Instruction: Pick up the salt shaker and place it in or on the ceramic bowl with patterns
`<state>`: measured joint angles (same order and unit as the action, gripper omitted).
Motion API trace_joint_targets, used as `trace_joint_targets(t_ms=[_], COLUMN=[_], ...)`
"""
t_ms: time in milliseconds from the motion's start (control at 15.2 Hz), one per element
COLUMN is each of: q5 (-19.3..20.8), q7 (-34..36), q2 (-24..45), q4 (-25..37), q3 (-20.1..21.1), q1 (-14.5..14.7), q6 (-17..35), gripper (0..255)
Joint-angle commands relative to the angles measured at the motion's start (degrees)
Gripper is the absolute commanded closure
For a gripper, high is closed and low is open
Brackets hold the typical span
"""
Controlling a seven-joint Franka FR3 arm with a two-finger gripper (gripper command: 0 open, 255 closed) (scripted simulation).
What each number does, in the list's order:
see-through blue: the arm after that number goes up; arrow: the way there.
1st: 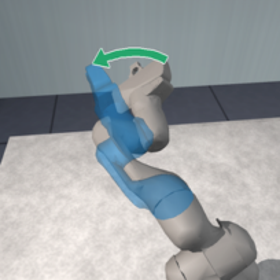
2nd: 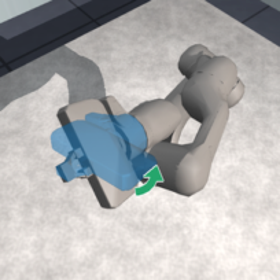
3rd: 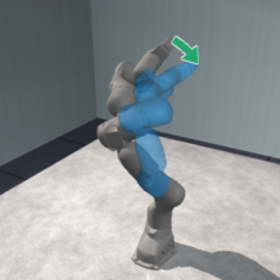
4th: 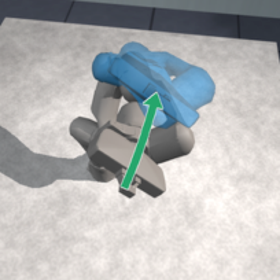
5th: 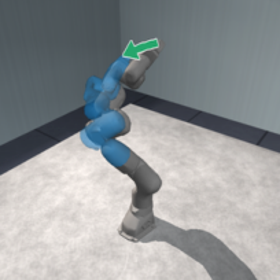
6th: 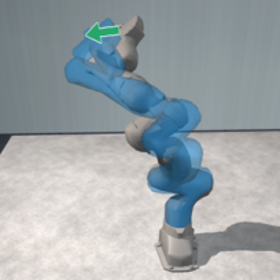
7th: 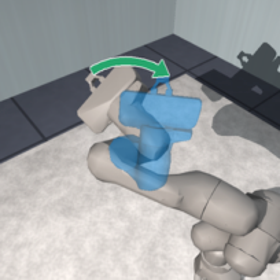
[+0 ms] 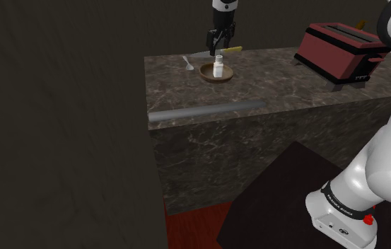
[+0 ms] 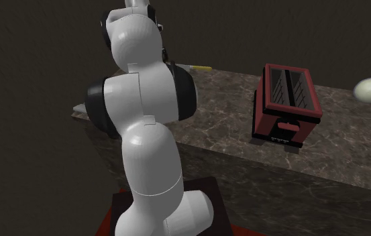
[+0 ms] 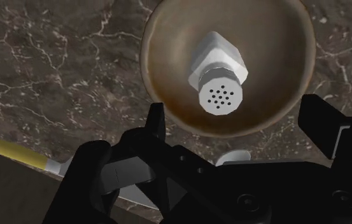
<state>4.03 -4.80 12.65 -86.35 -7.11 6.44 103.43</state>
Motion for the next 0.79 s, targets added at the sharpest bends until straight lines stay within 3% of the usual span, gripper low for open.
trace_joint_targets(t_ms=[0, 264, 726], q5=[0.0, -0.08, -0.08], q7=[0.0, -0.15, -0.15], q2=[0.0, 0.45, 0.45], q4=[0.0, 7.93, 7.93], q3=[0.0, 0.13, 0.13], q1=[0.0, 0.23, 0.23], q6=[0.0, -7.49, -7.49], gripper=[0, 0, 0])
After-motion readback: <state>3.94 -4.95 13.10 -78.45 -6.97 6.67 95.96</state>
